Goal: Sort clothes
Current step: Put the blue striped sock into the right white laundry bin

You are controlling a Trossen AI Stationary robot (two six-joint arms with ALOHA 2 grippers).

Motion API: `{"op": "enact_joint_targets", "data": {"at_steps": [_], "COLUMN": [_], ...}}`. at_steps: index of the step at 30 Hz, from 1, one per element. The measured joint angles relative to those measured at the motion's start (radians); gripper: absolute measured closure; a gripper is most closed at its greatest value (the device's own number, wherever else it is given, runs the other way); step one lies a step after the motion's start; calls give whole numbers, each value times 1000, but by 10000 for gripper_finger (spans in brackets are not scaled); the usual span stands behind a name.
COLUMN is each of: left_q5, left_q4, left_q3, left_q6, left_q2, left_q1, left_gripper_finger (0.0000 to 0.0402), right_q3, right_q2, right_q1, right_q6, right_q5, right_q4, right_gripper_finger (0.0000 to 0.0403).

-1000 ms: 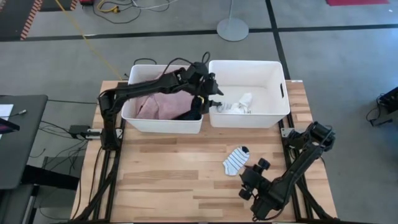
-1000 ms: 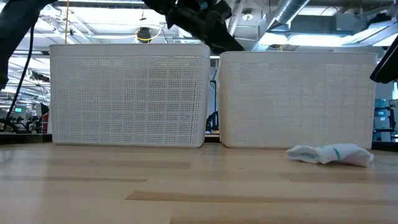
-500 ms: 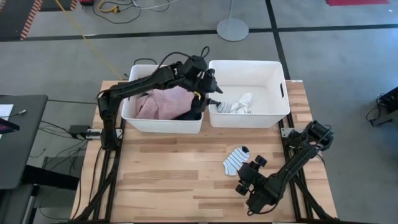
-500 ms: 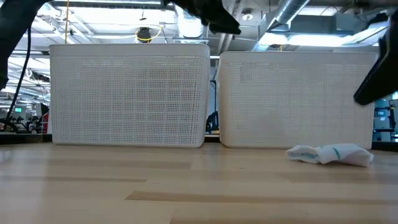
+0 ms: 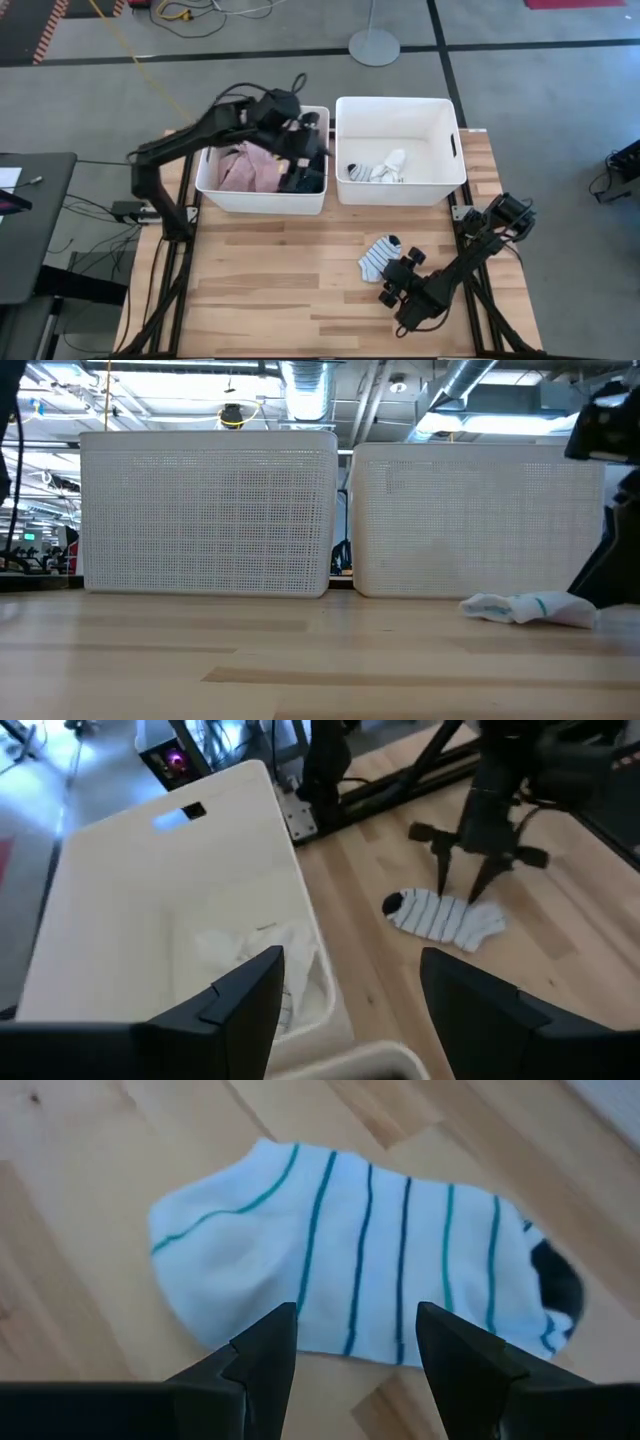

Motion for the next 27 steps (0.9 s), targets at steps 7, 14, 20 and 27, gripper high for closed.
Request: {"op": "enact_joint_targets", "data": {"at_steps": [7, 14, 20, 27], "left_q5": [-115, -246, -337, -403], "left_q4": [-96, -206, -227, -209], "left_q3": [-19, -86, -197, -335], "left_q6": [-23, -85, -139, -202], "left_q2": [-125, -219, -299, -386], "left_q1": [-93, -176, -237, -297], "left_gripper_finger": [175, 175, 175, 175], "right_q3": [-75, -102, -102, -79], "right_q2": [-1, -4, -5, -3], "right_q1": [-35, -71, -102, -129], "right_q6": [-1, -70, -166, -258], "right_q5": [9, -12, -36, -55], "right_q4": [108, 186, 245, 268], "right_gripper_finger": [182, 236, 351, 392]}}
